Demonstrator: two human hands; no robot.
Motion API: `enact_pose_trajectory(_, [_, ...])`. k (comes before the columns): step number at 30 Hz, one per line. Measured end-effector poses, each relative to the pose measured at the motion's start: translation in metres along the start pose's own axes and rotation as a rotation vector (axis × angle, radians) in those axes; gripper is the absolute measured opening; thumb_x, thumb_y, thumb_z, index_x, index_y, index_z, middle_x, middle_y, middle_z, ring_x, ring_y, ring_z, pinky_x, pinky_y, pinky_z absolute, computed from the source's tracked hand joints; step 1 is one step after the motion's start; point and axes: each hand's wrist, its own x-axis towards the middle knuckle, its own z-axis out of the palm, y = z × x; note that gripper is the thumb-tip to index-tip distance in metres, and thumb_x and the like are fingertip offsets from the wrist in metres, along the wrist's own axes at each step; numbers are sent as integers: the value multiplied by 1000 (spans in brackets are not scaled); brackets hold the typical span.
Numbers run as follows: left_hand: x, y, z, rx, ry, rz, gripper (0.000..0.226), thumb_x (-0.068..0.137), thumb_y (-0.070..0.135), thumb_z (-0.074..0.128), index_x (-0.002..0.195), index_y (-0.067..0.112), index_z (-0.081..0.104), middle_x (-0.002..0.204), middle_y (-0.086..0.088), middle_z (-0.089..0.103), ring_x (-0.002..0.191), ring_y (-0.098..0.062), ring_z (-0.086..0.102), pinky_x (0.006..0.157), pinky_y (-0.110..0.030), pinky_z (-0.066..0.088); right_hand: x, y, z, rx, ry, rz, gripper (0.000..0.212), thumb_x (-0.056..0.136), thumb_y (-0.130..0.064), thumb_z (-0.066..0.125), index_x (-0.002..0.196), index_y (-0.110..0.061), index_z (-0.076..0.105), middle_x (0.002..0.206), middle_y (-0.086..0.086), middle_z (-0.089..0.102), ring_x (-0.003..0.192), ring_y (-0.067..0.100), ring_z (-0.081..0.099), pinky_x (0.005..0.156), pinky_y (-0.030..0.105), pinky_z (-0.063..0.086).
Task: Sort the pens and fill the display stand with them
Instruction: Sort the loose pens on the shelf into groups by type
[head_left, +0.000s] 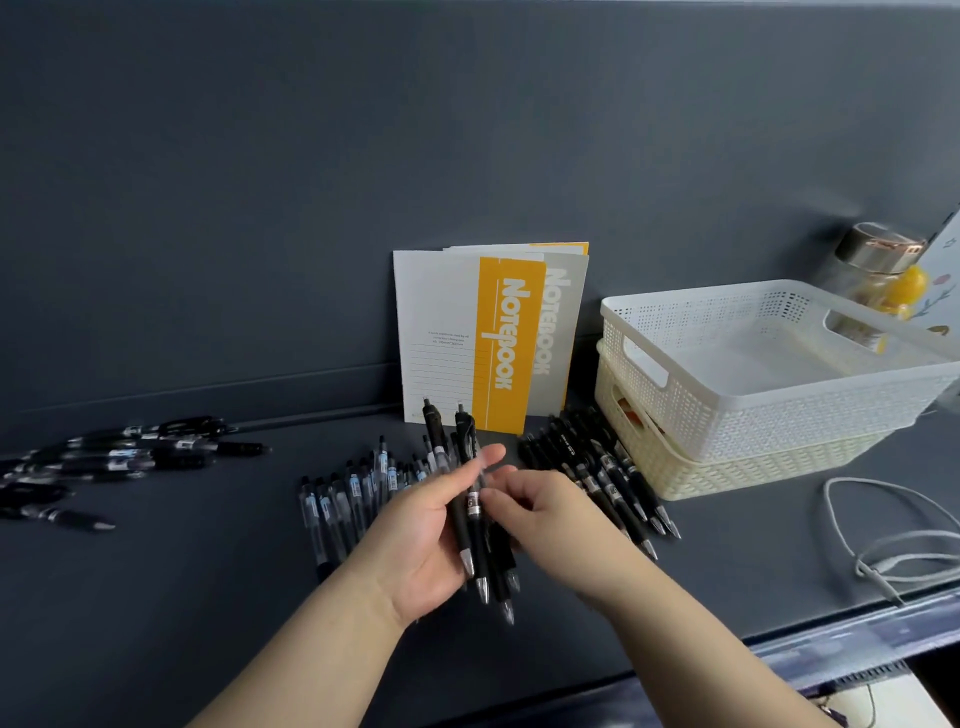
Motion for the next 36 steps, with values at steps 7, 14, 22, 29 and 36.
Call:
enact_pose_trajectory(7, [-3,-2,0,-2,37,92,25,93,11,46,109,5,65,91,-16,70,76,-28,70,62,-39,57,3,0,-6,149,155,47,24,89,-29,56,75,-12,66,65,7,66,56,13,55,60,37,45])
enact_pose_trajectory(14, [-4,-2,-2,9,75,68,25,94,12,48,113,8,63,107,-20,68,92,-32,68,84,-49,53,-2,-2,-5,183,105,42,9,87,-14,58,87,-16,67,74,5,71,62,14,65,60,29,54])
enact_pose_trajectory(22, [-2,1,1,-20,139,104,26,98,17,43,116,14,61,98,-10,74,78,-21,70,64,-35,52,-15,-18,8,-312,68,-174,17,93,-19,49,85,-32,40,66,-15,47,58,-4,46,54,10,35])
enact_pose_trajectory(29, [-5,-2,-4,0,121,95,33,97,9,38,126,2,53,109,-12,70,78,-20,69,65,-32,53,-12,-12,10,-480,186,-152,23,84,-25,55,105,-14,55,81,-8,53,70,7,44,53,11,31])
enact_pose_trajectory(36, [-9,-9,9,122,206,124,27,93,-4,41,86,10,63,85,-10,71,65,-16,66,63,-30,50,-11,-2,13,-558,240,-85,28,86,-30,54,106,-12,53,101,0,60,96,18,56,65,21,29])
